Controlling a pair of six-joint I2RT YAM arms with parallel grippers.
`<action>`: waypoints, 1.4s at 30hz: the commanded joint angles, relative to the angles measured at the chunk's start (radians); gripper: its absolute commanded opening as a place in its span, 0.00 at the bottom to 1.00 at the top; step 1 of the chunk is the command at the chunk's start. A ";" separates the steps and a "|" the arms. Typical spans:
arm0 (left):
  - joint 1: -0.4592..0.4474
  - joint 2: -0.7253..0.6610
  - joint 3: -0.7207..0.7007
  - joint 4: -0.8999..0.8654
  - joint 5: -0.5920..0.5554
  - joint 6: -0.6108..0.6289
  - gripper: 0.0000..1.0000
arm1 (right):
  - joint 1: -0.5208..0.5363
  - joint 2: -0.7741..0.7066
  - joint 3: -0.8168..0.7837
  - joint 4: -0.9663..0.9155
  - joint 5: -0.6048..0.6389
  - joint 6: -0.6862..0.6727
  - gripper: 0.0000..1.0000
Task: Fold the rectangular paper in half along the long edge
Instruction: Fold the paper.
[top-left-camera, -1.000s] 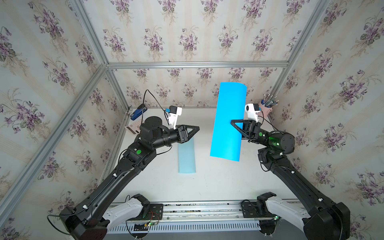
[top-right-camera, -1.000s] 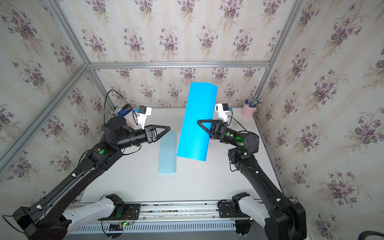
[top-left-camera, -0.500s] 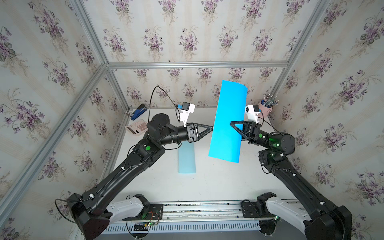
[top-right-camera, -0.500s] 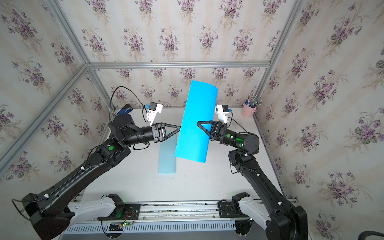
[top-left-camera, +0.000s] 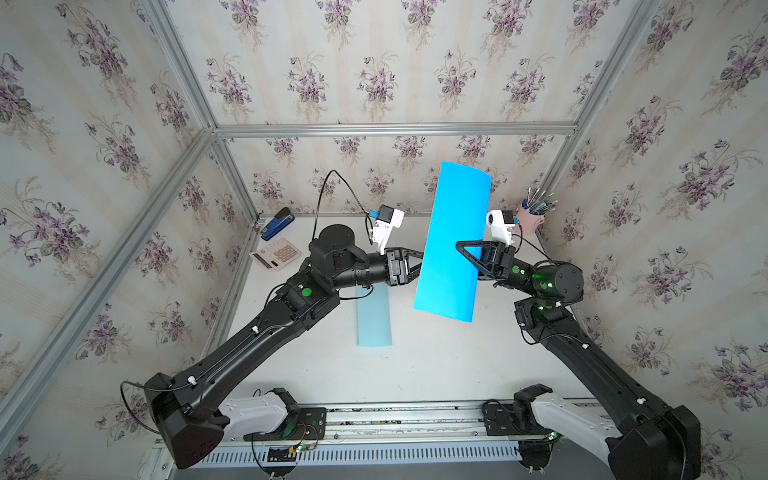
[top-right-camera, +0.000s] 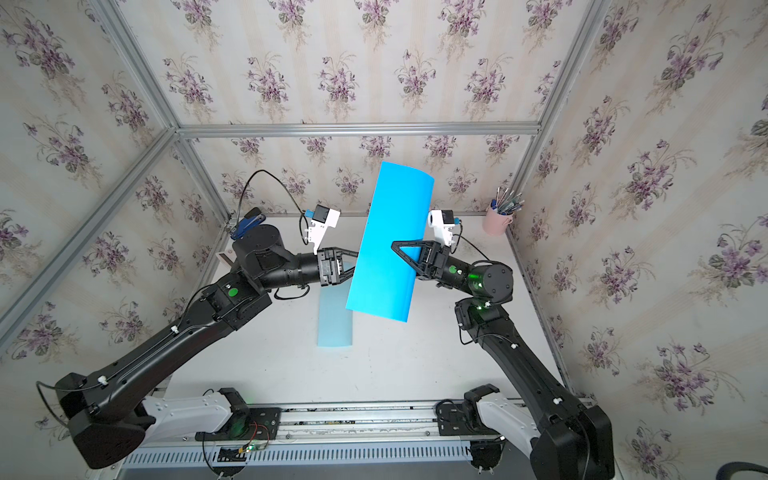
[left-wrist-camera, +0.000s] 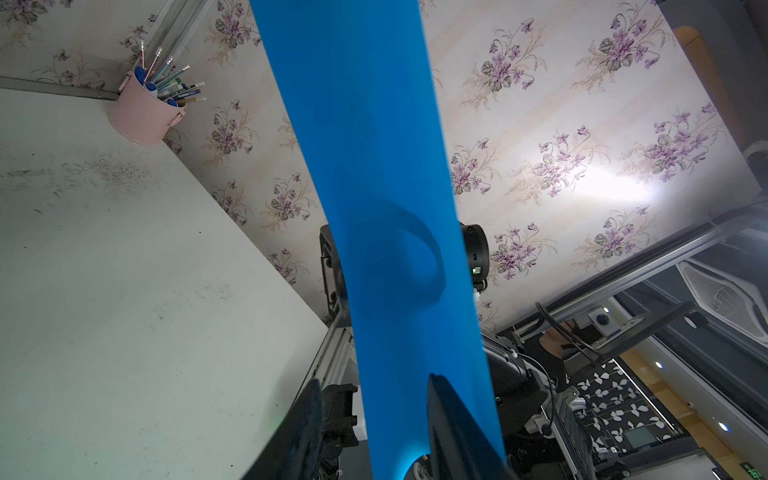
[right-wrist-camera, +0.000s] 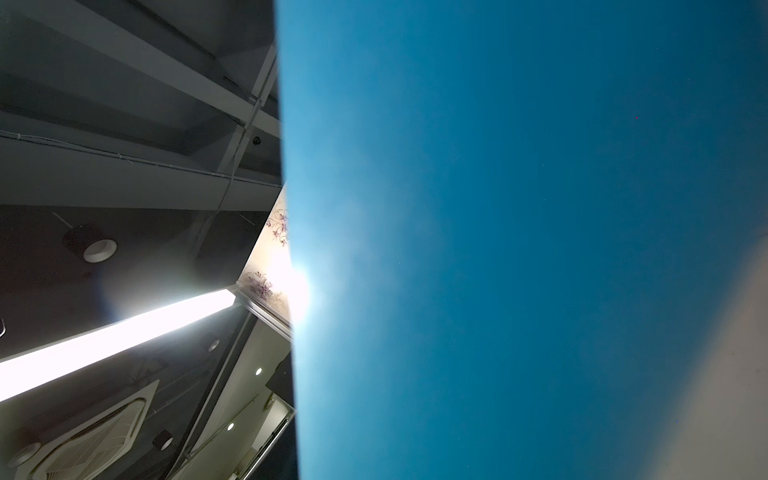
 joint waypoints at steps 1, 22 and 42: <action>-0.008 0.010 0.015 0.002 0.004 0.023 0.45 | 0.002 0.009 0.012 0.006 -0.003 -0.023 0.49; -0.032 0.023 0.040 -0.052 -0.007 0.063 0.00 | 0.009 0.066 0.022 0.071 0.023 -0.036 0.54; -0.091 -0.034 0.065 -0.267 -0.275 0.252 0.00 | 0.011 0.029 0.038 -0.045 0.026 -0.103 0.65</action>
